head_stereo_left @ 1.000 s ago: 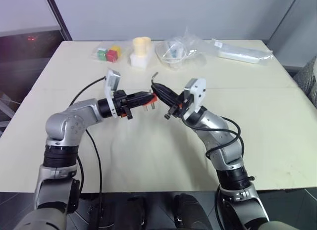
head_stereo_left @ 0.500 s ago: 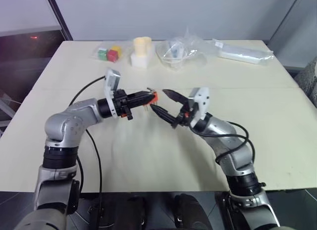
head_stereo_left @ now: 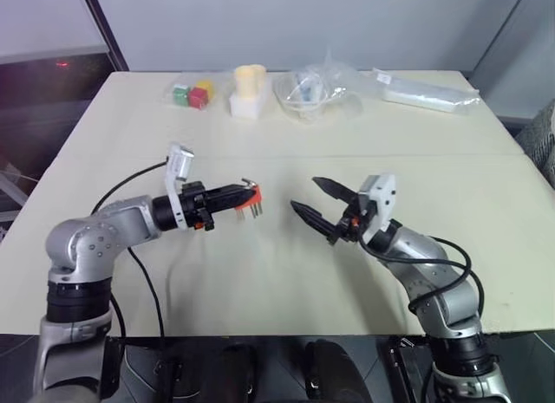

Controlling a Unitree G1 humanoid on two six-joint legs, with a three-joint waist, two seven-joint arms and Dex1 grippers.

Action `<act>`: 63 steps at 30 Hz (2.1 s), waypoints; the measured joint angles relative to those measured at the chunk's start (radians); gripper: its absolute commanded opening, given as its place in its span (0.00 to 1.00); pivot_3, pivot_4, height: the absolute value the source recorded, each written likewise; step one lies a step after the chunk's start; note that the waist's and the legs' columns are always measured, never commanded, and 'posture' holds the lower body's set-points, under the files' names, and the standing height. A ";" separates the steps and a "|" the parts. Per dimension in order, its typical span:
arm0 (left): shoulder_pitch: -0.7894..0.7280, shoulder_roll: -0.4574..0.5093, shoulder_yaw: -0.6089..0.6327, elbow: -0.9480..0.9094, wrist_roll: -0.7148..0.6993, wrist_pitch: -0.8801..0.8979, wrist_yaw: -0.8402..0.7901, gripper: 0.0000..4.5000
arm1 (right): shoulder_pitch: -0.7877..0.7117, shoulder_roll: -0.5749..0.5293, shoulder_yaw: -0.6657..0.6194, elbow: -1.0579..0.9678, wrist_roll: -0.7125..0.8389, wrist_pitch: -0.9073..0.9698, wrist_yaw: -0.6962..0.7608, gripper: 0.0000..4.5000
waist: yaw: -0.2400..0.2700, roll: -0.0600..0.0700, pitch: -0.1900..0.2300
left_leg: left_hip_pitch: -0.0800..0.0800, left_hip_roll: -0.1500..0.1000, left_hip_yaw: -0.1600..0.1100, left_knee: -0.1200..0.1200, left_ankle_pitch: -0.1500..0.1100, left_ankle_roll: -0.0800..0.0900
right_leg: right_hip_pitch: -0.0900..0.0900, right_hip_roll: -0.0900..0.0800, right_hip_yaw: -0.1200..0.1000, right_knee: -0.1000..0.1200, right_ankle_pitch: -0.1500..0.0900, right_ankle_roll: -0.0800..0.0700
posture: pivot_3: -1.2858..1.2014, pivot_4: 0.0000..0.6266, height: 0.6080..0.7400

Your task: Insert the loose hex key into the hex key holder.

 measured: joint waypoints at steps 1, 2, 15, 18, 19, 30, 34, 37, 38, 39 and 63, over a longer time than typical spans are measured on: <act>0.011 0.006 0.001 -0.004 -0.005 0.011 0.007 0.03 | 0.005 -0.010 -0.006 0.000 0.000 0.001 0.000 0.83 | 0.000 0.000 0.000 | 0.000 0.000 0.000 0.000 0.000 0.000 | 0.000 0.000 0.000 0.000 0.000 0.000 | 0.52 0.24 1.00; 0.024 0.008 0.002 -0.005 -0.007 0.019 0.018 0.03 | 0.011 -0.018 -0.015 0.000 0.001 0.003 0.000 0.83 | 0.000 0.000 0.000 | 0.000 0.000 0.000 0.000 0.000 0.000 | 0.000 0.000 0.000 0.000 0.000 0.000 | 0.52 0.24 1.00; 0.128 -0.042 -0.048 0.147 0.112 -0.040 0.067 0.03 | 0.030 -0.051 -0.050 -0.026 0.022 0.020 -0.012 0.83 | 0.000 0.000 0.000 | 0.000 0.000 0.000 0.000 0.000 0.000 | 0.000 0.000 0.000 0.000 0.000 0.000 | 0.52 0.24 1.00; 0.141 -0.041 -0.070 0.187 0.139 -0.096 0.024 0.03 | 0.029 -0.050 -0.043 -0.027 0.021 0.022 -0.022 0.83 | 0.001 0.000 -0.001 | 0.001 0.000 0.000 0.000 0.000 0.000 | 0.001 0.000 0.000 0.000 0.000 0.000 | 0.52 0.24 1.00; 0.141 -0.040 -0.074 0.195 0.144 -0.107 0.014 0.03 | 0.029 -0.049 -0.041 -0.029 0.021 0.023 -0.024 0.83 | 0.001 0.000 -0.001 | 0.001 0.000 0.000 0.000 0.000 0.000 | 0.001 -0.001 0.000 0.000 0.000 0.000 | 0.52 0.24 1.00; 0.168 0.012 -0.078 0.218 0.200 -0.195 -0.025 0.98 | 0.027 -0.051 -0.034 -0.045 0.021 0.023 -0.025 0.84 | -0.002 0.002 -0.002 | 0.002 0.001 0.000 -0.001 0.000 0.000 | 0.001 -0.001 0.000 0.000 0.000 -0.002 | 0.52 0.24 1.00; 0.194 0.031 -0.067 0.189 0.201 -0.201 -0.019 0.98 | 0.024 -0.053 -0.034 -0.045 0.021 0.024 -0.016 0.84 | -0.006 0.002 -0.002 | 0.002 0.001 0.000 -0.001 0.000 0.000 | 0.001 -0.001 0.000 0.000 0.000 -0.002 | 0.52 0.24 1.00; 0.229 0.062 -0.043 0.143 0.198 -0.183 -0.012 0.98 | 0.021 -0.072 -0.035 -0.045 0.021 0.025 -0.001 0.84 | -0.005 0.002 -0.002 | 0.002 0.001 0.000 -0.001 0.000 0.000 | 0.001 -0.001 0.000 0.000 0.000 -0.002 | 0.52 0.24 1.00; 0.242 0.077 -0.030 0.129 0.195 -0.173 -0.007 0.98 | 0.018 -0.080 -0.037 -0.045 0.022 0.027 0.001 0.84 | -0.005 0.002 -0.002 | 0.002 0.001 0.000 -0.001 0.000 0.000 | 0.001 -0.001 0.001 0.000 0.000 -0.002 | 0.52 0.24 1.00; 0.252 0.088 -0.017 0.118 0.191 -0.161 -0.002 0.98 | 0.014 -0.084 -0.039 -0.044 0.022 0.028 0.003 0.84 | -0.003 0.002 -0.002 | 0.002 0.001 0.000 -0.001 0.000 0.000 | 0.001 -0.001 0.000 0.000 0.000 -0.002 | 0.52 0.24 1.00; 0.158 0.388 0.074 -0.181 0.110 -0.139 -0.177 0.98 | -0.053 -0.564 -0.146 -0.077 0.226 0.197 0.433 0.84 | 0.000 0.000 0.000 | -0.001 0.001 0.000 -0.002 -0.002 0.002 | 0.002 -0.004 -0.001 -0.007 0.000 -0.002 | 0.52 0.24 1.00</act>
